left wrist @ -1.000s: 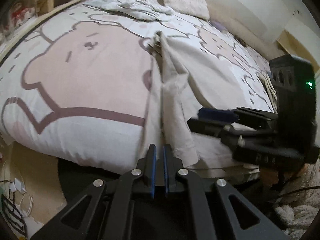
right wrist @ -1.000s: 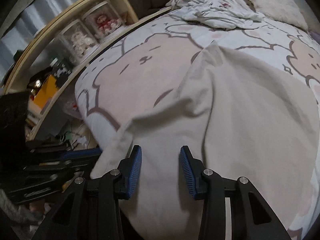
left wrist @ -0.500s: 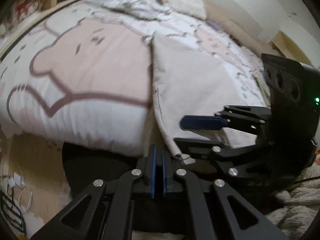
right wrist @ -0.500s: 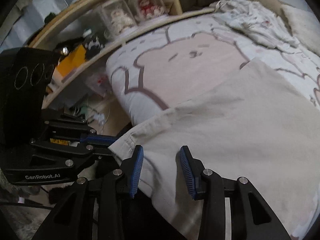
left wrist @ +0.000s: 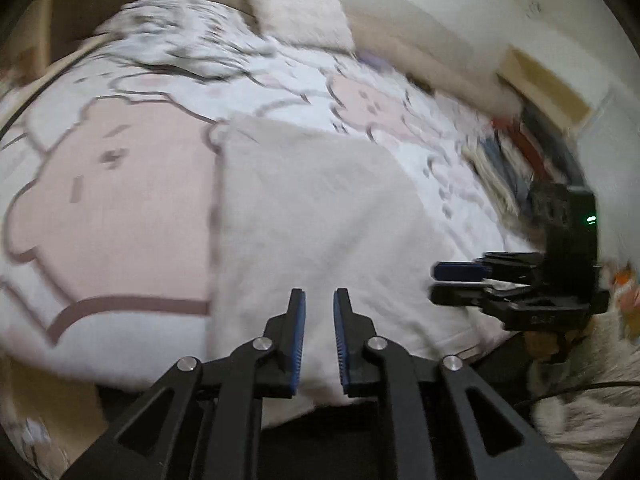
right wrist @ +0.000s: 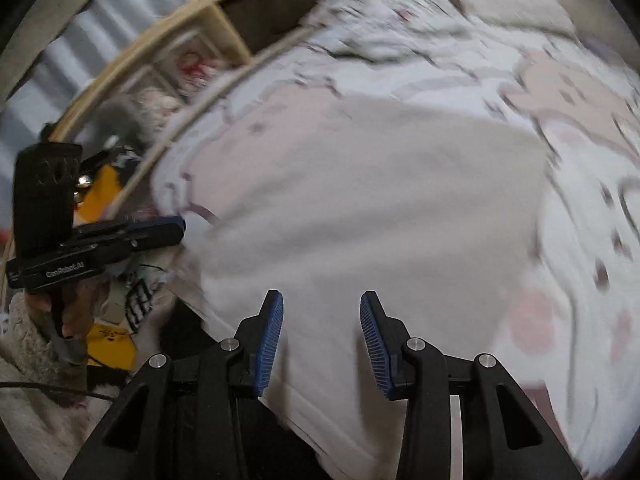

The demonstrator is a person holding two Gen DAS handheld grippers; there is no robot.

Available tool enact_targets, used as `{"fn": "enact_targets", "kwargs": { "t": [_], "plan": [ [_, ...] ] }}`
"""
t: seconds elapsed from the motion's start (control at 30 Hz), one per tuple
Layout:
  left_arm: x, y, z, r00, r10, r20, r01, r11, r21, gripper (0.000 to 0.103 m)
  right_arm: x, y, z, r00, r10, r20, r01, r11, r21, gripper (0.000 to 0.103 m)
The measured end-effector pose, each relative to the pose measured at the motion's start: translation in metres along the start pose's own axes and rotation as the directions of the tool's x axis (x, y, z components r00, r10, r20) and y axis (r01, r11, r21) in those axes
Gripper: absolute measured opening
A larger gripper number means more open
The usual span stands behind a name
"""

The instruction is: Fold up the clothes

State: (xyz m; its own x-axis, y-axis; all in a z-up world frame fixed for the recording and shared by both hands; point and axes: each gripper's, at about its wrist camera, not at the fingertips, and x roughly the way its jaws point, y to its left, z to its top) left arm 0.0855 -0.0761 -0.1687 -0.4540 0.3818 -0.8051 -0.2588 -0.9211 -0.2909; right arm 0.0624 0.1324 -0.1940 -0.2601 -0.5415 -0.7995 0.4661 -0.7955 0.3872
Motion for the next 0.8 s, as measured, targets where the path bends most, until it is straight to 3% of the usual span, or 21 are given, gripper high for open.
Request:
{"fn": "enact_targets", "kwargs": {
  "t": [0.1,0.23,0.33,0.4,0.5,0.63,0.7,0.8],
  "plan": [
    [0.026,0.012,-0.004,0.997,0.057,-0.051,-0.056,0.998,0.011,0.014,0.004,-0.009,-0.029,0.996,-0.072,-0.058,0.071,0.997,-0.015,0.041],
    [0.02,0.043,-0.009,0.997,0.047,-0.064,-0.05,0.998,-0.044,0.014,-0.011,-0.014,-0.061,0.994,-0.09,-0.065,0.088,0.996,-0.033,0.041],
    [0.006,0.052,-0.012,0.989,0.14,-0.052,-0.141,0.99,-0.01,0.014,-0.028,-0.034,-0.069,0.999,0.016,-0.042,-0.012,0.995,0.099,0.041],
    [-0.003,0.054,-0.013,0.988,0.151,-0.033,-0.151,0.988,-0.012,0.015,-0.035,-0.05,-0.072,0.996,0.089,-0.023,-0.083,0.978,0.193,0.041],
    [-0.019,0.037,-0.014,0.998,0.053,0.026,-0.054,0.998,0.035,0.015,-0.037,-0.077,-0.077,0.979,0.203,0.0,-0.191,0.923,0.334,0.041],
    [-0.012,-0.008,-0.02,0.999,-0.029,0.039,0.021,0.979,0.203,0.015,-0.022,-0.095,-0.086,0.937,0.349,0.012,-0.315,0.831,0.458,0.041],
    [0.001,-0.018,-0.02,0.999,-0.032,0.014,0.028,0.973,0.229,0.015,-0.013,-0.1,-0.09,0.912,0.41,0.023,-0.366,0.787,0.496,0.041],
    [0.029,-0.017,-0.021,0.999,0.046,-0.029,-0.037,0.966,0.255,0.015,0.003,-0.103,-0.095,0.876,0.48,0.057,-0.429,0.718,0.548,0.041]
  ]
}}
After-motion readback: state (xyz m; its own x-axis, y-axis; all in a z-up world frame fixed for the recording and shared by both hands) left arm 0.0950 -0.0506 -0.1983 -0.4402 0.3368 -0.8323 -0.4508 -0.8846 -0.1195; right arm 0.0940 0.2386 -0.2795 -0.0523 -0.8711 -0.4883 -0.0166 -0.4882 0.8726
